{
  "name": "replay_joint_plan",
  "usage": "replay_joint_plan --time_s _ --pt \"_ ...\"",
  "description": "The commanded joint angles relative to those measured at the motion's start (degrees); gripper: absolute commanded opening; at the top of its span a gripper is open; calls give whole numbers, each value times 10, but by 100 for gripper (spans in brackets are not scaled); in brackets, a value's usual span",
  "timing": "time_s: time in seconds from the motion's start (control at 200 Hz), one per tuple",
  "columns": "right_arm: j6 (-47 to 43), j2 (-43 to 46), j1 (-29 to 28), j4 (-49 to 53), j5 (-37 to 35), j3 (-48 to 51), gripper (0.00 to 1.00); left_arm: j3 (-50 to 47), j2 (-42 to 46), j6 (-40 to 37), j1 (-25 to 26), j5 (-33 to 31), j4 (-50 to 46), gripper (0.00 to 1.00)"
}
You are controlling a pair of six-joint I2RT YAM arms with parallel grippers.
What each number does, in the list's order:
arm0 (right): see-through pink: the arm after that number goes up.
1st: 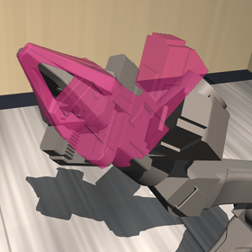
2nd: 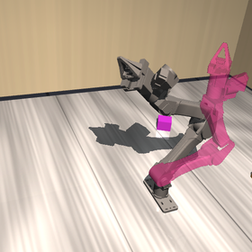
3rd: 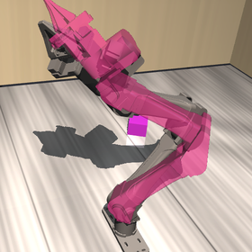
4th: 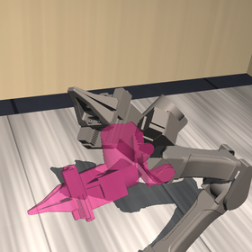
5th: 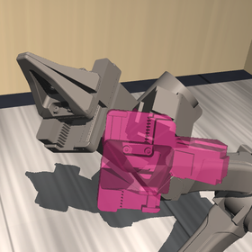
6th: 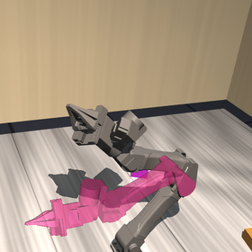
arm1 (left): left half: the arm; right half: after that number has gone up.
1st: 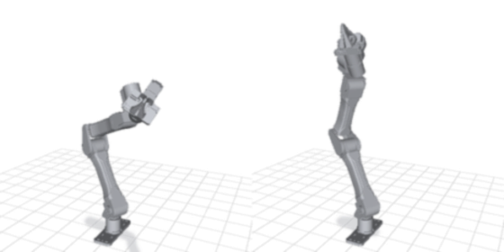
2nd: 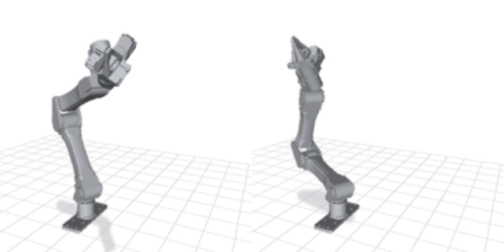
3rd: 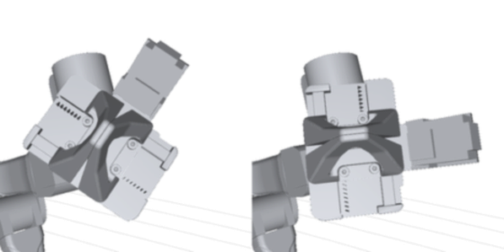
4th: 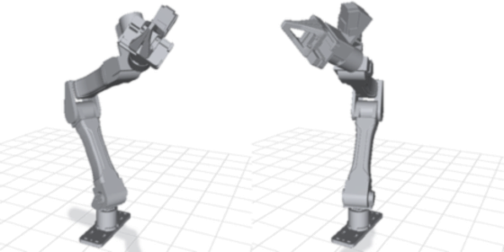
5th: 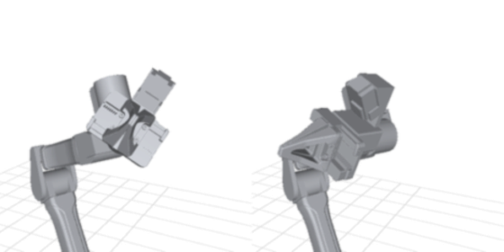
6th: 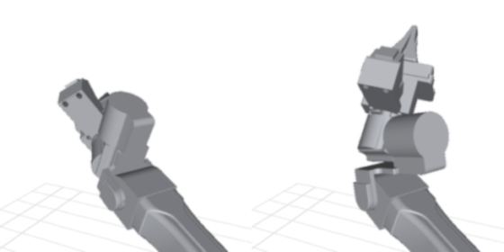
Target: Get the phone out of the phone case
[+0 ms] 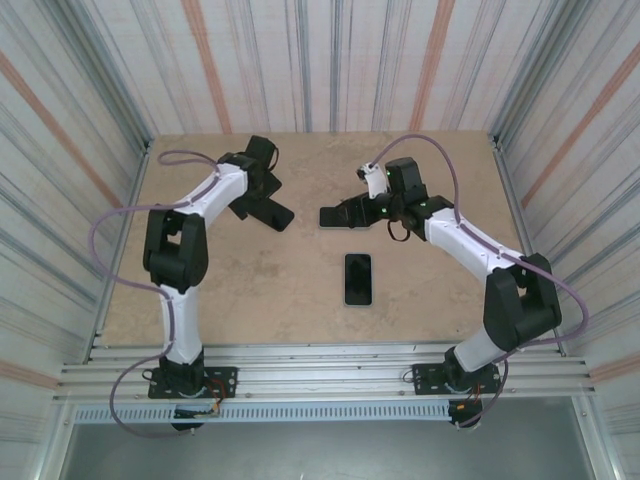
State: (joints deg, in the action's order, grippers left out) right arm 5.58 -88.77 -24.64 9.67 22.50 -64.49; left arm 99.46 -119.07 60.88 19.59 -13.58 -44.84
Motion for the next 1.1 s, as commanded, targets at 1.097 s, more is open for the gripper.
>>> replay_joint_plan --time_s 1.097 --pt "70 -44 -49 19 64 -66 99 217 -211 73 -12 32 -209 93"
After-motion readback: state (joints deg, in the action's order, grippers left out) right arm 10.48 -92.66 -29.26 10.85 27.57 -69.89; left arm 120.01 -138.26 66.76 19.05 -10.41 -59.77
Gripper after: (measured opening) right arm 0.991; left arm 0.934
